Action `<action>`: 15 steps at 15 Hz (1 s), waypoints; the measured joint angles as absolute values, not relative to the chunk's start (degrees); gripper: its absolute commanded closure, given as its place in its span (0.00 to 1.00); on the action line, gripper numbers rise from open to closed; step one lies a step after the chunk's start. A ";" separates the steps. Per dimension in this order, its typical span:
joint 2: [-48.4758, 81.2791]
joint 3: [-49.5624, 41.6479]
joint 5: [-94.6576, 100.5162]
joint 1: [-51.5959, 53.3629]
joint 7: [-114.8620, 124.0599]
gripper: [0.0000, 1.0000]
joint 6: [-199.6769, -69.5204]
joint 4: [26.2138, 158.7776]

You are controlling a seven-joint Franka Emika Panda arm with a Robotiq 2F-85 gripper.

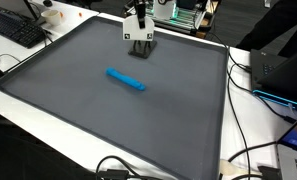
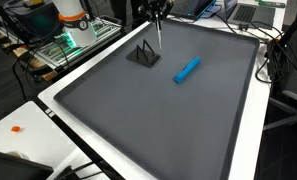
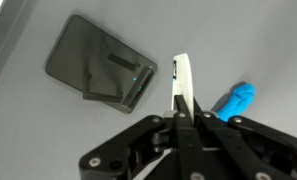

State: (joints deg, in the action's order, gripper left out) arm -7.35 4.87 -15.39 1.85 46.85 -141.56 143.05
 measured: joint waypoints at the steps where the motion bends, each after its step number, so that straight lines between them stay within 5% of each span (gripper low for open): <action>1: -7.25 4.89 -14.27 1.90 45.24 0.99 -139.05 141.33; 15: 5.81 6.28 -2.53 5.60 18.65 0.99 -121.36 119.60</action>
